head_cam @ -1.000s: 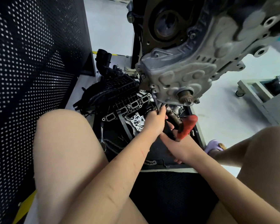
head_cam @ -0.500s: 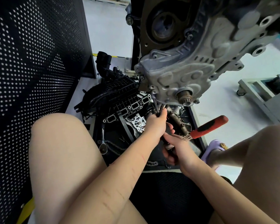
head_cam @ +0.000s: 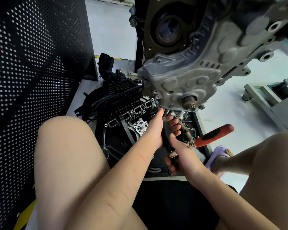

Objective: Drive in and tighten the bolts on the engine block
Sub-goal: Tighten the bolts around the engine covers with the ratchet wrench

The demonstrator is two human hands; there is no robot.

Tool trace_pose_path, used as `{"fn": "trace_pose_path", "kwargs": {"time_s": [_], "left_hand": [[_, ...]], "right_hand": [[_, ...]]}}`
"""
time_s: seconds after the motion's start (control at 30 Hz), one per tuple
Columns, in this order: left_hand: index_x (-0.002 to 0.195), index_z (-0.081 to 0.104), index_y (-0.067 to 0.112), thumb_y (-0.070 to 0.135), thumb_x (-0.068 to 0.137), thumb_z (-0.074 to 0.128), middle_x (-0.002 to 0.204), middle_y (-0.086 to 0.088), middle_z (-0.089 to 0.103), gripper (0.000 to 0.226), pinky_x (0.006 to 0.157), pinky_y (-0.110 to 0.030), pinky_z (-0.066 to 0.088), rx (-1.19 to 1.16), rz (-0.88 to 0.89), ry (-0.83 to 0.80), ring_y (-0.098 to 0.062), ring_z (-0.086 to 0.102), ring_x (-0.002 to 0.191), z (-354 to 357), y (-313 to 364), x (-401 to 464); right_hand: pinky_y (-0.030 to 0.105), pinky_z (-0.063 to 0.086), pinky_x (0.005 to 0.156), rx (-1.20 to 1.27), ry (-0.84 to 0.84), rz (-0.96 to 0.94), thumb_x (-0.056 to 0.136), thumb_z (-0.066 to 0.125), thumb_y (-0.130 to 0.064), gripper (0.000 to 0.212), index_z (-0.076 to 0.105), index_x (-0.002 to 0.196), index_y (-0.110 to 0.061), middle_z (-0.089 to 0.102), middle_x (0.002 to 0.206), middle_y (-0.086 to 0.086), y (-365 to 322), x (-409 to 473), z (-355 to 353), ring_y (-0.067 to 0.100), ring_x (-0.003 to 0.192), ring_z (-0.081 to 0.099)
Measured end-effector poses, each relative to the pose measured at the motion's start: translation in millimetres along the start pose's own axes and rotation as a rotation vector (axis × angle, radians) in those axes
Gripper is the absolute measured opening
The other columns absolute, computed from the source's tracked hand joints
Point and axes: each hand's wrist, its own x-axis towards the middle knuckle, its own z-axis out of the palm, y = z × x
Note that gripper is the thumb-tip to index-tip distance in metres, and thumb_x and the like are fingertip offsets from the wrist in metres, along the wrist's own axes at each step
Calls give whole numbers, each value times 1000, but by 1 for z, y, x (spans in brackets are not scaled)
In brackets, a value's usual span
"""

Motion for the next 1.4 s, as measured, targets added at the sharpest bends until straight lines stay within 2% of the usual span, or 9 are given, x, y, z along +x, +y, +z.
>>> {"fn": "trace_pose_path", "kwargs": {"time_s": [0.1, 0.23, 0.37, 0.57, 0.9, 0.97, 1.03, 1.17, 1.4], "left_hand": [[64, 45, 14, 47, 95, 38, 35, 5, 42, 45, 36, -9, 37, -67, -29, -21, -9, 40, 26, 3, -4, 0], [61, 36, 14, 39, 97, 37, 28, 8, 29, 44, 33, -7, 22, -24, 14, 47, -7, 25, 21, 7, -1, 3], [60, 36, 11, 30, 98, 38, 26, 9, 27, 42, 33, -14, 19, 66, 94, 143, -5, 22, 21, 12, -2, 4], [61, 37, 11, 25, 96, 42, 28, 9, 27, 39, 33, -15, 19, 66, 96, 148, -6, 21, 23, 10, -2, 4], [64, 48, 6, 24, 97, 43, 33, 2, 48, 38, 33, -15, 31, 222, 287, 363, -9, 44, 25, 16, -14, 11], [78, 57, -2, 26, 97, 44, 62, -18, 66, 36, 51, -31, 48, 252, 306, 389, -29, 65, 57, 16, -14, 11], [75, 53, 2, 28, 97, 44, 63, -19, 57, 35, 50, -31, 43, 287, 303, 384, -25, 59, 46, 14, -13, 11], [65, 41, 10, 27, 97, 43, 45, -1, 40, 37, 35, -13, 30, 202, 213, 271, -9, 33, 21, 7, -9, 9], [79, 50, 9, 22, 101, 36, 52, -1, 62, 29, 35, -17, 44, -80, 217, 179, -8, 53, 32, -9, 24, 17]], "right_hand": [[17, 26, 39, 19, 21, 21, 82, 36, -69, 48, 52, 87, -24, 45, 40, 0, 2, 1, 1, 10, 30, 30], [13, 17, 36, 140, -14, 23, 87, 36, -62, 46, 43, 75, -19, 35, 38, -2, 3, 2, 5, 9, 30, 19], [13, 15, 35, 296, -88, 32, 87, 39, -57, 43, 42, 71, -17, 31, 38, -1, 3, 0, 9, 8, 31, 19], [16, 19, 37, 147, -26, 80, 89, 36, -60, 45, 43, 76, -17, 37, 41, 1, 1, -1, 8, 12, 33, 24], [12, 13, 33, 415, 85, 175, 91, 39, -54, 59, 39, 47, -15, 28, 39, 1, 3, 2, 13, 9, 28, 18], [12, 12, 33, 459, 50, 183, 91, 38, -55, 65, 43, 38, -18, 28, 38, 0, 3, 0, 15, 9, 28, 17], [13, 12, 33, 459, 12, 191, 91, 36, -58, 70, 46, 34, -18, 29, 38, -1, 2, -1, 17, 9, 28, 17], [13, 15, 32, 389, -47, 227, 91, 35, -58, 58, 48, 53, -16, 33, 40, -2, 0, -4, 16, 9, 29, 20], [18, 22, 34, 235, -43, 208, 92, 39, -50, 47, 49, 66, -13, 39, 43, -2, -5, -9, 17, 10, 31, 26]]}}
